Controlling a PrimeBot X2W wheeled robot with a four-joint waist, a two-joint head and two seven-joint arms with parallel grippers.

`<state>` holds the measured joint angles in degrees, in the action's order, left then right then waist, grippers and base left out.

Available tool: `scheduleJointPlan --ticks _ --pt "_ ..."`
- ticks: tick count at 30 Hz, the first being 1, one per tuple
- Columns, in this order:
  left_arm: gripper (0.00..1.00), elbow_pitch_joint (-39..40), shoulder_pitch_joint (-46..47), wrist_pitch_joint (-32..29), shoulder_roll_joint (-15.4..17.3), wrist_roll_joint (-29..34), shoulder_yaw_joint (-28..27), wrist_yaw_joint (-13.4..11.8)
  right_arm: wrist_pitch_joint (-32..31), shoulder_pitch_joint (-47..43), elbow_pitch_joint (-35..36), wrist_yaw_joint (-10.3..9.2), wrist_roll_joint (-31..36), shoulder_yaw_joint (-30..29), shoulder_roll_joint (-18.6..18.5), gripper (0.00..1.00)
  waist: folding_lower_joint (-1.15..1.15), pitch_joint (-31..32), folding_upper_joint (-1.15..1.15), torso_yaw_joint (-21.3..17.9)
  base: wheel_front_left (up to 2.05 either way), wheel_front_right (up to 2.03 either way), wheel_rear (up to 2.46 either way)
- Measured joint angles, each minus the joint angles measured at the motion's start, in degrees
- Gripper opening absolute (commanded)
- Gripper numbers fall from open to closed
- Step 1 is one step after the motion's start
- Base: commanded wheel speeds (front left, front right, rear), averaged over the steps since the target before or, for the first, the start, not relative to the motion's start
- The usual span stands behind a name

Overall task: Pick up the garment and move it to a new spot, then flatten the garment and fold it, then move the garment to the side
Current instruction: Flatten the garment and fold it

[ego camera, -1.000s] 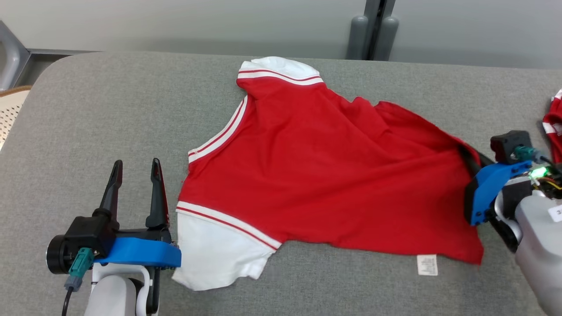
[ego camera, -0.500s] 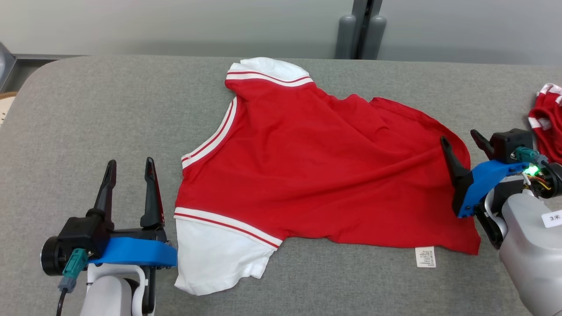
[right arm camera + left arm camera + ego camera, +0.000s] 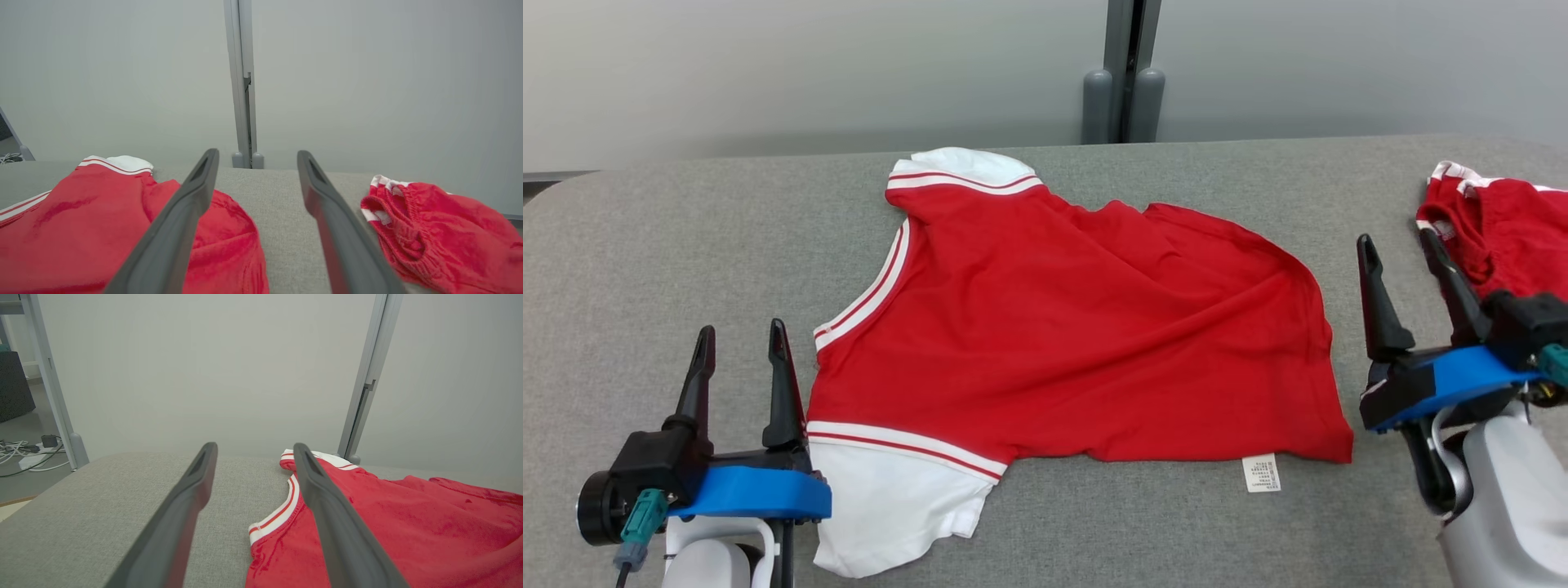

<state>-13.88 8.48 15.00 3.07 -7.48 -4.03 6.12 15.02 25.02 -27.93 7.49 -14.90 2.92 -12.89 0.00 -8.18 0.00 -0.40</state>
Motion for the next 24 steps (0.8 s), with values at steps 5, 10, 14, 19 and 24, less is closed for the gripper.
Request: scheduleJointPlan --ticks 5,10,14,19,24 --pt "1.0 0.25 -0.55 0.0 0.03 0.09 -0.77 0.07 0.0 -5.98 6.19 0.0 2.59 -2.52 3.72 1.0 0.0 0.83 0.0 -0.48 0.0 0.0 0.0" --pt "1.0 0.23 -1.53 0.0 0.03 0.46 -0.92 0.09 0.01 -10.43 10.44 0.0 4.48 -3.7 6.09 1.0 0.0 1.65 0.0 -0.65 0.0 0.0 0.0" --pt "1.0 0.23 -2.13 0.0 0.02 0.69 -0.93 0.15 -0.11 -12.79 12.63 0.0 5.45 -4.56 7.26 1.0 0.0 2.17 0.0 -0.7 0.0 0.0 0.0" --pt "1.0 0.25 -2.64 0.0 0.03 1.0 -1.01 0.16 -1.66 -15.88 15.83 0.0 6.83 -5.38 8.28 1.0 0.0 2.55 0.0 -0.73 0.0 0.0 0.0" --pt "1.0 -0.02 -2.83 0.0 0.15 1.0 -1.09 0.42 -2.89 -17.25 17.28 0.0 7.89 -5.95 8.87 1.0 0.0 2.61 0.0 -0.69 0.0 0.0 0.0"
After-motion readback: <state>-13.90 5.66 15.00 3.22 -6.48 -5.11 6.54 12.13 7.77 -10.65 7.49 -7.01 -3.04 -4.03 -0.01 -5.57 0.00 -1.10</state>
